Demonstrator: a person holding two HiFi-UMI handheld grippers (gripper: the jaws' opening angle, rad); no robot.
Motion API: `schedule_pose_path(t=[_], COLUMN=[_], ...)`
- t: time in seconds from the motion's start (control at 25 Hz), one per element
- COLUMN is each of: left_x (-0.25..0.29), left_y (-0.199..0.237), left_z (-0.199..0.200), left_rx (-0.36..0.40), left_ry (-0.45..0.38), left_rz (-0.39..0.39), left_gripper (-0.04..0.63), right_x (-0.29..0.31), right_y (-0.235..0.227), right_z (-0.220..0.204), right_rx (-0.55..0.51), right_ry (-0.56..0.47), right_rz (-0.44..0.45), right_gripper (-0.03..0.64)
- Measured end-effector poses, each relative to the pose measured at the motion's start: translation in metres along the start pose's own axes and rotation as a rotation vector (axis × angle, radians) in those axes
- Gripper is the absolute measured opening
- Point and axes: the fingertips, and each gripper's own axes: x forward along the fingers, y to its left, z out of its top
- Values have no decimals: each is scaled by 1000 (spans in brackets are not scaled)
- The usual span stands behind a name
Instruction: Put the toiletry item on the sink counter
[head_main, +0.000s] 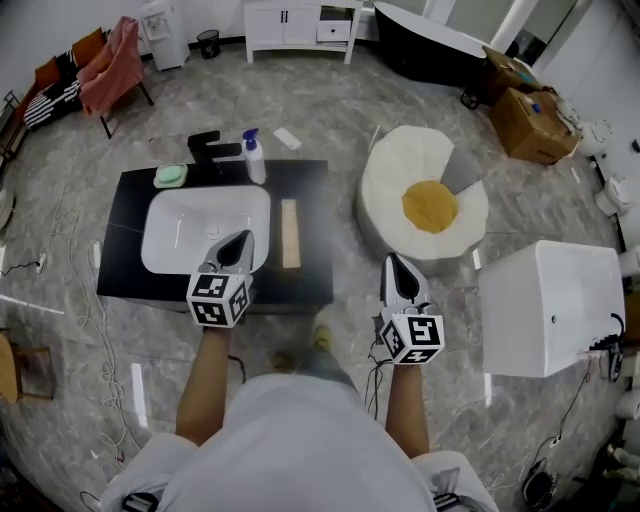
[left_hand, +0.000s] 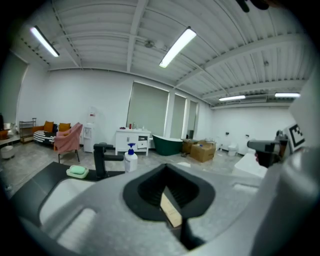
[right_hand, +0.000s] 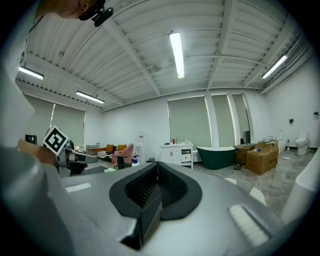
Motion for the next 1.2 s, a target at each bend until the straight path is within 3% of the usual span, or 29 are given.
schedule_pose_path(t=[0.44, 1.2], left_x=[-55, -105], left_y=[-1, 17], left_z=[38, 55], left_rx=[59, 74], left_ry=[-116, -193], left_rz=[-9, -3], left_gripper=[-2, -3], right_x=[-29, -49], right_y=[28, 60], right_z=[13, 23], right_rx=[-10, -39], right_ry=[-38, -63], right_rz=[-25, -50], right_gripper=[4, 5])
